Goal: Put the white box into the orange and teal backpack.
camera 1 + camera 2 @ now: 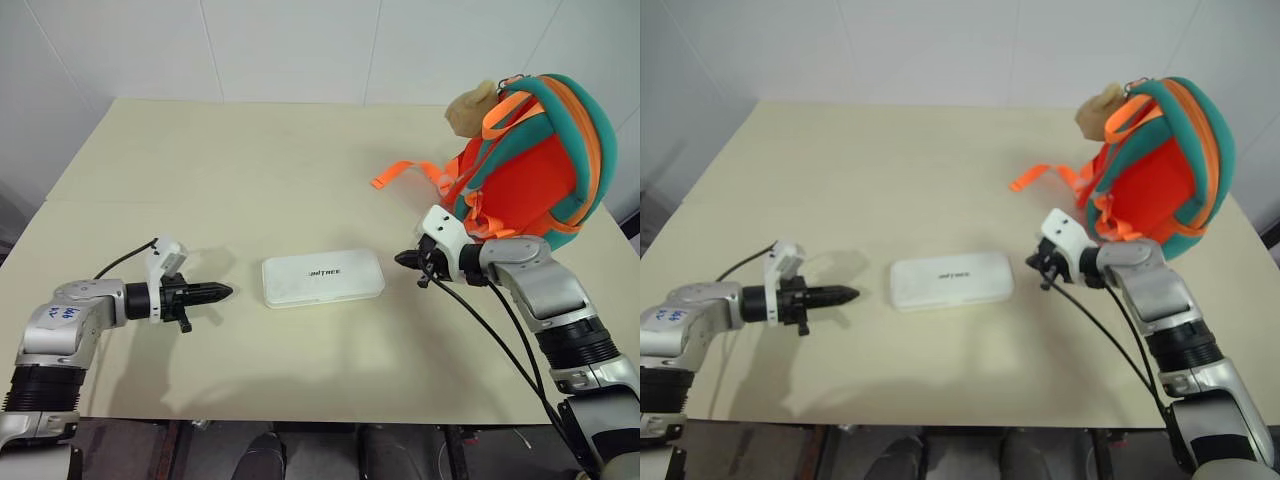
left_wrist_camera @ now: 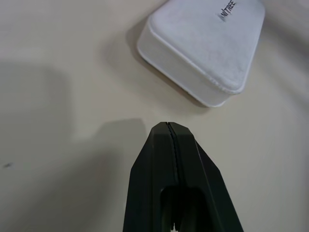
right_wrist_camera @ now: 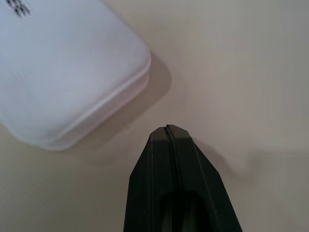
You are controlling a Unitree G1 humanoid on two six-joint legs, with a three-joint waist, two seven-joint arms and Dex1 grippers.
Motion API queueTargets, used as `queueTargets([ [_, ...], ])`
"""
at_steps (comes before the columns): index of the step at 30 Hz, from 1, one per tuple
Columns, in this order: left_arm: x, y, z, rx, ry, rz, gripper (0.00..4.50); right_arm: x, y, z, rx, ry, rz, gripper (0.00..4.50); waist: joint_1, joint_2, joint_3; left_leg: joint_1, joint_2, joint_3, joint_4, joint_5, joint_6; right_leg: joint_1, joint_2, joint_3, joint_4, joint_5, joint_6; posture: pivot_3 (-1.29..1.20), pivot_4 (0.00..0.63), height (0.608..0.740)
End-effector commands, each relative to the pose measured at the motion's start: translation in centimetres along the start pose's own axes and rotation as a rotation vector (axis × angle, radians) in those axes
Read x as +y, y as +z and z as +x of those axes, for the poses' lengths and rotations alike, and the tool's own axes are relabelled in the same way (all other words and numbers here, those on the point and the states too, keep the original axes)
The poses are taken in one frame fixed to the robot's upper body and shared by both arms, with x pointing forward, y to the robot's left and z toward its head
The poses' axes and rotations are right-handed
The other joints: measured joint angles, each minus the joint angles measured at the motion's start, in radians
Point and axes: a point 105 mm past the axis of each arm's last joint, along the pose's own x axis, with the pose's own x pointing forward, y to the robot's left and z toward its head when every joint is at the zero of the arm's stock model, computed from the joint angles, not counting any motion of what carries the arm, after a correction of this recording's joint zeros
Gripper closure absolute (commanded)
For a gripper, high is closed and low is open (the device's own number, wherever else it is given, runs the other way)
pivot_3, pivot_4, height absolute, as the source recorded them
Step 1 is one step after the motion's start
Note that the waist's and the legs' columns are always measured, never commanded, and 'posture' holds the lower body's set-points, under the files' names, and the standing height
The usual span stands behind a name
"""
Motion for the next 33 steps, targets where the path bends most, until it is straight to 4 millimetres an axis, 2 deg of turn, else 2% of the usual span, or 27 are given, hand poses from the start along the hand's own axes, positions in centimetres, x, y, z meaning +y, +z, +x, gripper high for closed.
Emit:
queueTargets([
  [1,-1.1,0.8,0.8,-0.022,-0.049,0.019,4.50,0.0,0.8,-0.5,-0.010,0.011,-0.034,4.38,0.000,0.000,0.000,0.000,0.000,0.000,0.000,0.000,0.000,0.000,0.000,0.000,0.000,0.000,0.000,0.00,0.150,0.740],
  [5,-1.2,0.6,1.6,-0.019,-0.056,0.019,4.50,0.9,0.8,-0.4,-0.004,0.043,-0.033,4.38,0.000,0.000,0.000,0.000,0.000,0.000,0.000,0.000,0.000,0.000,0.000,0.000,0.000,0.000,0.000,0.00,0.150,0.740],
  [9,-1.1,1.4,2.6,-0.039,-0.066,0.035,4.50,1.6,1.2,-0.2,-0.009,0.074,-0.044,4.38,0.001,0.000,0.000,0.000,0.000,0.000,0.000,0.000,0.000,0.000,0.000,0.000,0.000,0.000,0.000,0.00,0.150,0.740],
  [24,-1.0,1.1,3.6,-0.031,-0.086,0.047,4.50,6.2,3.0,-0.2,-0.048,0.225,-0.058,4.38,0.001,0.000,0.000,0.000,0.000,0.001,0.001,0.000,-0.001,0.000,0.000,0.000,0.000,0.000,0.000,0.00,0.150,0.740],
  [33,-2.3,1.1,4.0,-0.027,-0.133,0.047,4.50,6.6,3.1,-0.7,-0.039,0.234,-0.060,4.38,0.001,0.000,0.000,0.000,0.000,0.001,0.001,0.000,-0.001,0.000,0.000,0.000,0.000,0.000,0.000,0.00,0.150,0.740],
])
